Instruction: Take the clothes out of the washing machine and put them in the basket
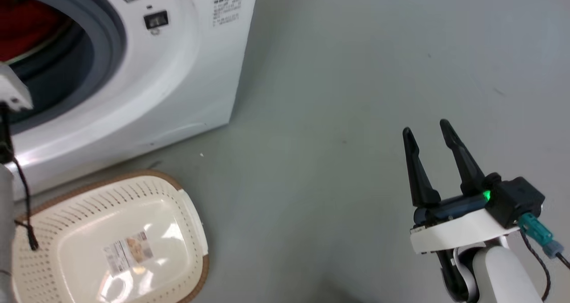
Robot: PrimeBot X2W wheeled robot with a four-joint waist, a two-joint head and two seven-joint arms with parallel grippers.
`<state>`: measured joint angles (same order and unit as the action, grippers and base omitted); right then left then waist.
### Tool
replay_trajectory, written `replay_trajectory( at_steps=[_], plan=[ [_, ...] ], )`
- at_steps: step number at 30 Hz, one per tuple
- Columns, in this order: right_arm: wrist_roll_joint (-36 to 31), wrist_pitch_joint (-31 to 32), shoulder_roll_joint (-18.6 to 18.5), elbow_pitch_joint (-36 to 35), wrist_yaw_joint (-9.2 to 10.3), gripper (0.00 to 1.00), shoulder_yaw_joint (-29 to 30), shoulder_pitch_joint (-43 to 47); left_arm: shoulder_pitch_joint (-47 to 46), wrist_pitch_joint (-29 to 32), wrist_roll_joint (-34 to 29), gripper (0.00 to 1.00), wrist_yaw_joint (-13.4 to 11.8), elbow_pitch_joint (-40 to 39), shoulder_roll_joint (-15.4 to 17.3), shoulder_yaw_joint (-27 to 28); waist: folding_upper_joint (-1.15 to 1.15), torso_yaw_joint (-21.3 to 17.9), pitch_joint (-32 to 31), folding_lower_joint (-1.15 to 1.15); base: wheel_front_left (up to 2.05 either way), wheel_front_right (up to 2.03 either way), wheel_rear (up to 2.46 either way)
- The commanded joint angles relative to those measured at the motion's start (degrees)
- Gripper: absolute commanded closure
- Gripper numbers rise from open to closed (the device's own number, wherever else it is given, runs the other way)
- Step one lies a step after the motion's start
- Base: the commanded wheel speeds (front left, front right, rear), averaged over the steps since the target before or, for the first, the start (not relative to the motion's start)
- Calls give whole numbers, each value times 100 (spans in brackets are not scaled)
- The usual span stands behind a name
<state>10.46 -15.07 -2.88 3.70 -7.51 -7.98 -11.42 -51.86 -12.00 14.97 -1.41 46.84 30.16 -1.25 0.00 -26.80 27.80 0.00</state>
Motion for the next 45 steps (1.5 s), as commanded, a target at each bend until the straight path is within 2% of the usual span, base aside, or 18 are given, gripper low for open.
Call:
replay_trajectory(
  at_steps=[1, 7, 17, 26, 32, 39, 45],
  plan=[
    [-53, -15, 3, 46, 4, 0, 21, 111, 200, -115, 20, 100, 23, -12, -73, 8, 0, 193, -584, 0, 0, 0, 0],
    [-246, -15, 2, 216, 4, 0, 92, 352, 990, -317, 132, 100, 82, -402, -386, 87, 0, 429, -1278, 0, 0, 0, 0],
    [-505, -14, 2, 372, 4, 0, 247, 767, 2712, -326, 45, 100, -61, -2306, -1023, 216, 0, 917, -2172, 0, 0, 0, 0],
    [-572, 67, 3, 285, 4, 0, 387, 1014, 3923, -287, 65, 100, -247, -3509, -1332, 96, 0, 1222, -2556, 0, 0, 0, 0],
    [-654, 195, 3, 136, 4, 0, 482, 1162, 4769, 28, 160, 100, -330, -4158, -1642, -162, 0, 1511, -2588, 0, 0, 0, 0],
    [-684, 255, 4, -114, 4, 0, 507, 984, 5262, 120, 345, 100, -313, -3911, -1913, -345, 0, 1679, -2146, 0, 0, 0, 0],
    [-683, 237, 3, -269, 5, 0, 447, 651, 4897, -77, 464, 100, -196, -2967, -2041, -367, 0, 1588, -1301, 0, 0, 0, 0]
  ],
)
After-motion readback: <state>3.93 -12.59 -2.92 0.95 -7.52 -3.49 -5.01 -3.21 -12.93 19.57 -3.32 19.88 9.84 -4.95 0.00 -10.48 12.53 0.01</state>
